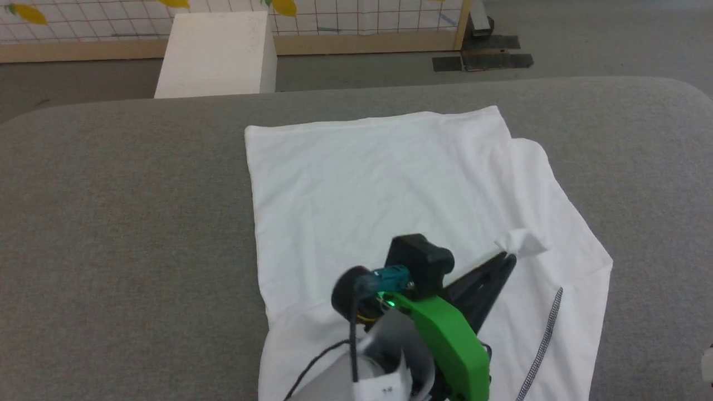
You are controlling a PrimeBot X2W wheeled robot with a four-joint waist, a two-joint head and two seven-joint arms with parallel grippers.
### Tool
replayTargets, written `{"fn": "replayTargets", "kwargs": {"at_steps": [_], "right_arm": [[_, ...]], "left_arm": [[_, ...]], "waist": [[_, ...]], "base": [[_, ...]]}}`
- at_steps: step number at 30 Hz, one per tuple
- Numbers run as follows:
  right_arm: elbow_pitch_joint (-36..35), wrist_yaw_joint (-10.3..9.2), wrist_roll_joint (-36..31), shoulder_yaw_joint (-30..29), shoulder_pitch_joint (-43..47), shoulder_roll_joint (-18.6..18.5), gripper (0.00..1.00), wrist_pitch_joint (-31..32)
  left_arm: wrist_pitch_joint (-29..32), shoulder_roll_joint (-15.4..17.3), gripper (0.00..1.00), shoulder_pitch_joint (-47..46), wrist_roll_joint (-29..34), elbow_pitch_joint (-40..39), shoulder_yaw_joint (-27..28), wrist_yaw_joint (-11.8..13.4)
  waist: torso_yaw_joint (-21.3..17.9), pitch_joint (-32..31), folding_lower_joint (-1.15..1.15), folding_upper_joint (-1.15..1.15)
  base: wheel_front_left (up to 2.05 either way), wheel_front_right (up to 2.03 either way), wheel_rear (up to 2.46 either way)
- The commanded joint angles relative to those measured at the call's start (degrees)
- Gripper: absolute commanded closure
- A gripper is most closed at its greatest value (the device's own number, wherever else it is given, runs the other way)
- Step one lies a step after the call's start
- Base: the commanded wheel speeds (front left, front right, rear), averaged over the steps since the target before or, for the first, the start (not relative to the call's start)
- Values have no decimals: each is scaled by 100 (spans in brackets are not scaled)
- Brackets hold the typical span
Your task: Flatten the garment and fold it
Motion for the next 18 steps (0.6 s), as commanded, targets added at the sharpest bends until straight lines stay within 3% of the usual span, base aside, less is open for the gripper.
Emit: {"fn": "replayTargets", "kwargs": {"at_steps": [1, 9, 14, 15, 16, 18], "right_arm": [[27, -9, 52, 17, -107, 8, 0, -42], [262, -9, 177, 131, -208, 9, 0, -163], [361, -9, 198, 189, -233, 10, 0, -177], [370, -9, 198, 211, -245, 10, 0, -173], [378, -9, 196, 236, -263, 10, 0, -168], [387, -9, 185, 276, -288, 10, 0, -155]], "left_arm": [[-164, -68, 100, -96, 26, 297, -67, -14], [-597, -198, 100, -352, -35, 2507, -1088, -342], [-966, -201, 100, -553, -620, 3141, -1511, -259], [-1051, -201, 70, -614, -697, 3223, -1579, -224], [-1162, -201, 0, -697, -790, 3304, -1666, -197], [-1391, -201, 0, -828, -1013, 3383, -1747, -107]], "waist": [[-157, 138, 0, 0], [-410, 349, 0, 0], [-460, 415, 0, 0], [-464, 424, 0, 0], [-465, 432, 0, 0], [-455, 432, 0, 0]], "base": [[0, 0, 0], [0, 0, 0], [0, 0, 0], [0, 0, 0], [0, 0, 0], [0, 0, 0]]}}
